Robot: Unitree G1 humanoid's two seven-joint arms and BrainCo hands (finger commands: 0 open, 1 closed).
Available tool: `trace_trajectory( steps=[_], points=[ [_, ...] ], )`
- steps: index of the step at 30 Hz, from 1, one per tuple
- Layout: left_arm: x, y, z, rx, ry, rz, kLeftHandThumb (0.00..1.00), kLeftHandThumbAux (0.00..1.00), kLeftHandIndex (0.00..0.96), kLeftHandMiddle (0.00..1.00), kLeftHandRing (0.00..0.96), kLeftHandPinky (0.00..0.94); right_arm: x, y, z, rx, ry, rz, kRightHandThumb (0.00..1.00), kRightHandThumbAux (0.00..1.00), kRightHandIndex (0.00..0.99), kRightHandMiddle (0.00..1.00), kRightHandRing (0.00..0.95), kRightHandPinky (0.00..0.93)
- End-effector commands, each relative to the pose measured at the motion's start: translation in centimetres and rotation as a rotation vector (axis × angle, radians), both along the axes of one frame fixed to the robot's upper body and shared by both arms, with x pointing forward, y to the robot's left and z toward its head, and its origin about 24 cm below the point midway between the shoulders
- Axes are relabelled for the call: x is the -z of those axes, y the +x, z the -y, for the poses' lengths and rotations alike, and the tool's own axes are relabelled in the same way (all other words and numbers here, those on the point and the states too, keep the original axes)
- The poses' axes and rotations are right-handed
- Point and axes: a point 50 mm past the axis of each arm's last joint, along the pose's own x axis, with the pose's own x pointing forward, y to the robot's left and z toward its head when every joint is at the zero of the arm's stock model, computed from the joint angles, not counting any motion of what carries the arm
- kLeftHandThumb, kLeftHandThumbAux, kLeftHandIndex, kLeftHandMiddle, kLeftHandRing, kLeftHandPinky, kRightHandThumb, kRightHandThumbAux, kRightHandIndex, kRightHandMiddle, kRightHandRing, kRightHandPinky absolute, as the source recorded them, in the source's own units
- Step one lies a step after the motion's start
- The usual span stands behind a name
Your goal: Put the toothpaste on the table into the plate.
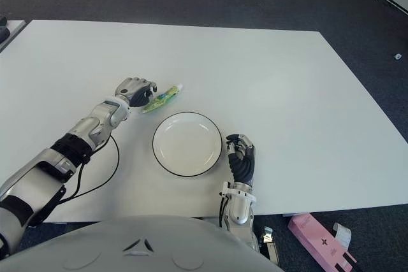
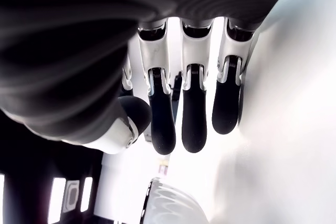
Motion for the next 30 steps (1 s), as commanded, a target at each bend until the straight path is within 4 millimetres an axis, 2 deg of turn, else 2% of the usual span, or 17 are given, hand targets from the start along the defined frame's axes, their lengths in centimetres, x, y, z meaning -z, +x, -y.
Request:
trace_trajectory(
  steps=[1,7,14,21,30],
  points=[
    [0.1,-0.2,0.1,-0.053,0.021,-0.003,0.279,0.372,0.186,0.247,0.202,0.183,0.5,-0.1,-0.1,-0.008,0.006,-0.043,0.699,0.732,0.422,0.46,0.451,0.424],
    [-0.4,0.0,0.4,-0.111,0.037,0.04,0.194,0.333,0.103,0.17,0.127,0.135,0.5,-0.1,-0.1,-0.011,0.005,-0.048,0.698,0.732,0.421,0.461,0.456,0.434],
    [-0.8,0.4,0.8,-0.154,0.055,0.062,0.144,0.304,0.029,0.13,0.081,0.116,0.4,0.0,-0.2,-0.016,0.007,-0.057,0.697,0.732,0.421,0.461,0.455,0.429],
    [-1.2,0.8,1.4,-0.171,0.106,0.076,0.111,0.284,0.006,0.124,0.073,0.115,0.4,0.0,-0.2,-0.013,0.012,-0.054,0.699,0.731,0.422,0.462,0.452,0.432],
    [-1.3,1.2,2.1,-0.184,0.143,0.016,0.095,0.262,0.024,0.117,0.064,0.06,0.4,0.1,-0.4,-0.008,0.023,-0.046,0.701,0.73,0.424,0.465,0.453,0.439]
  ],
)
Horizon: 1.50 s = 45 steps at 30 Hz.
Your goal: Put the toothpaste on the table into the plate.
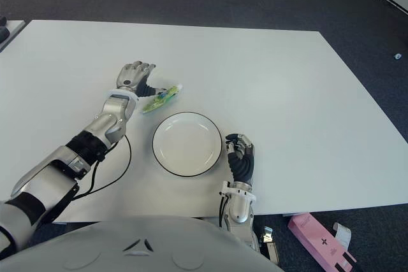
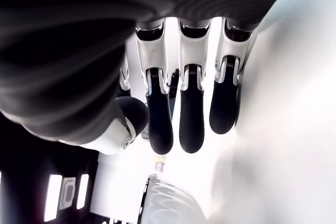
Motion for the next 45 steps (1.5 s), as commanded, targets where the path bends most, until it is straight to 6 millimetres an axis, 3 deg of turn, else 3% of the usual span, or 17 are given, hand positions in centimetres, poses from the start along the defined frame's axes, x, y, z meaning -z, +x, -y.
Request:
trace_trajectory(
  steps=[1,13,24,35,45],
  points=[
    [0.2,0.4,0.6,-0.009,0.031,-0.074,0.095,0.26,0.02,0.11,0.059,0.052,0.5,-0.1,-0.3,0.003,0.021,-0.03,0.701,0.73,0.423,0.465,0.453,0.439],
    [0.9,0.9,1.9,-0.038,0.131,-0.235,0.082,0.251,0.0,0.063,0.017,0.025,0.5,-0.1,-0.4,0.008,0.018,-0.014,0.704,0.73,0.425,0.463,0.454,0.443],
    [3.8,0.5,2.8,-0.05,0.208,-0.367,0.087,0.254,0.0,0.023,0.0,0.007,0.5,-0.4,-0.4,0.013,0.017,-0.005,0.703,0.728,0.425,0.468,0.461,0.444],
    [5.7,-0.5,3.2,-0.052,0.242,-0.446,0.074,0.329,0.003,0.027,0.002,0.01,0.7,-0.7,-0.3,0.015,0.025,0.016,0.703,0.729,0.425,0.468,0.461,0.446],
    [6.5,-1.2,3.3,-0.033,0.25,-0.474,0.074,0.362,0.077,0.06,0.023,0.012,0.8,-0.9,-0.1,0.021,0.019,0.009,0.702,0.729,0.425,0.472,0.466,0.455]
  ],
)
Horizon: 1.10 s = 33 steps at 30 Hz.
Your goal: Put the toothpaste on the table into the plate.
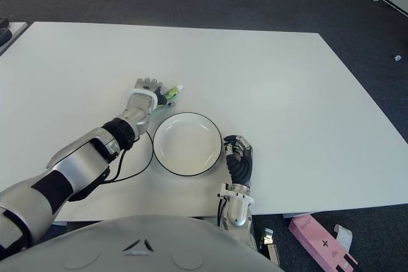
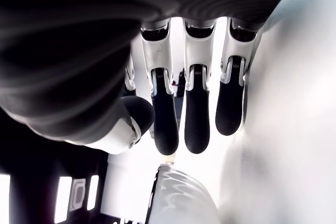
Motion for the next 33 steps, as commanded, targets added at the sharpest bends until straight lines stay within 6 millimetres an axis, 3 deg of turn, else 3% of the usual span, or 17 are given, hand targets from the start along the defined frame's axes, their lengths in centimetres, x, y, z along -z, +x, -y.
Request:
trace_trajectory(
  steps=[1,7,15,22,29,33],
  points=[
    [2.8,-2.1,-0.3,-0.002,0.011,-0.11,0.065,0.368,0.07,0.059,0.02,0.013,0.5,-0.4,0.1,0.019,0.011,-0.029,0.702,0.729,0.425,0.473,0.466,0.456],
    [3.0,-2.6,-0.4,-0.005,0.037,-0.114,0.027,0.407,0.024,0.046,0.011,0.031,0.5,-0.5,0.2,0.019,0.013,-0.022,0.701,0.73,0.424,0.472,0.465,0.452],
    [3.8,-3.5,-0.5,0.03,0.104,-0.065,0.076,0.459,0.009,0.08,0.062,0.127,0.5,-0.6,0.3,0.017,0.011,-0.022,0.703,0.729,0.425,0.469,0.459,0.444],
    [4.6,-4.5,-0.8,0.015,0.084,-0.013,0.186,0.495,0.017,0.099,0.084,0.142,0.4,-0.7,0.3,0.016,0.008,-0.018,0.703,0.729,0.425,0.471,0.464,0.456],
    [4.9,-5.4,-1.1,0.006,0.035,0.089,0.425,0.514,0.051,0.154,0.149,0.234,0.5,-0.6,0.4,0.017,0.011,-0.017,0.703,0.729,0.425,0.472,0.466,0.457],
    [5.0,-5.7,-1.2,0.024,0.033,0.114,0.495,0.519,0.068,0.202,0.217,0.315,0.5,-0.6,0.4,0.016,0.015,-0.017,0.703,0.729,0.425,0.471,0.466,0.458]
  ],
)
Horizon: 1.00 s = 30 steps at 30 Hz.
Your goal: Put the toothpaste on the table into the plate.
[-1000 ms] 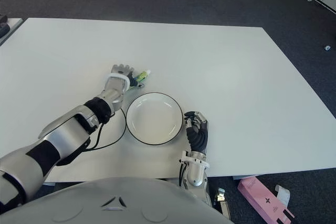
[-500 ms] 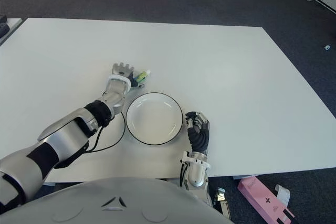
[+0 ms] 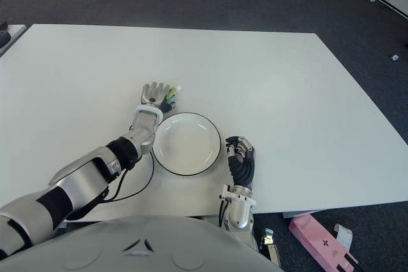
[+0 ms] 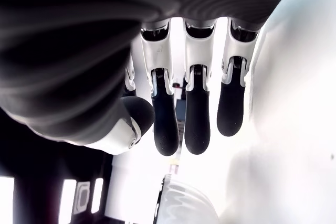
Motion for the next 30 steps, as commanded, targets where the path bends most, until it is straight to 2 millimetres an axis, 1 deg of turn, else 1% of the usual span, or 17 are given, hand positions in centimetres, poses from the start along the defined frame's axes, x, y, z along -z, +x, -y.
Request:
trace_trajectory(
  steps=[1,2,3,4,5,6,8,11,17,25,30],
  points=[
    [2.9,-2.3,-2.4,-0.047,0.043,-0.109,0.525,0.529,0.085,0.238,0.261,0.357,0.5,-0.3,0.1,0.007,0.018,-0.031,0.703,0.729,0.425,0.471,0.466,0.459],
    [3.0,-2.4,-2.5,-0.043,0.037,-0.103,0.545,0.535,0.095,0.261,0.29,0.385,0.5,-0.3,0.1,0.007,0.018,-0.031,0.703,0.729,0.425,0.471,0.466,0.46],
    [3.0,-2.5,-2.5,-0.041,0.032,-0.099,0.568,0.547,0.14,0.31,0.342,0.428,0.5,-0.3,0.1,0.007,0.018,-0.031,0.703,0.729,0.425,0.47,0.466,0.46],
    [3.0,-2.6,-2.6,-0.039,0.026,-0.096,0.603,0.566,0.207,0.382,0.418,0.49,0.5,-0.3,0.1,0.007,0.019,-0.031,0.703,0.729,0.426,0.47,0.466,0.459],
    [3.0,-2.6,-2.6,-0.039,0.022,-0.094,0.684,0.607,0.263,0.43,0.488,0.549,0.5,-0.3,0.1,0.007,0.019,-0.031,0.703,0.729,0.426,0.47,0.465,0.458],
    [3.1,-2.7,-2.7,-0.04,0.016,-0.093,0.713,0.622,0.283,0.448,0.513,0.569,0.5,-0.3,0.1,0.007,0.019,-0.031,0.703,0.729,0.426,0.47,0.465,0.458],
    [3.2,-2.8,-3.0,-0.045,0.004,-0.095,0.783,0.654,0.334,0.498,0.6,0.648,0.6,-0.3,0.1,0.008,0.02,-0.032,0.703,0.729,0.426,0.47,0.464,0.453],
    [3.4,-2.9,-3.3,-0.057,-0.01,-0.111,0.822,0.665,0.375,0.52,0.684,0.728,0.6,-0.3,0.1,0.011,0.02,-0.031,0.703,0.729,0.426,0.469,0.461,0.444],
    [3.7,-2.8,-3.7,-0.067,-0.027,-0.149,0.843,0.668,0.4,0.539,0.747,0.782,0.5,-0.2,0.1,0.013,0.018,-0.031,0.704,0.729,0.426,0.468,0.458,0.438],
    [3.9,-2.5,-4.9,-0.091,-0.177,-0.228,0.846,0.67,0.398,0.538,0.803,0.819,0.5,-0.2,0.2,0.018,0.015,-0.037,0.704,0.728,0.426,0.467,0.461,0.454],
    [3.4,-2.2,-5.5,-0.123,-0.255,-0.263,0.847,0.671,0.395,0.539,0.826,0.838,0.5,-0.1,0.2,0.019,0.012,-0.038,0.704,0.728,0.425,0.467,0.461,0.452]
  ],
)
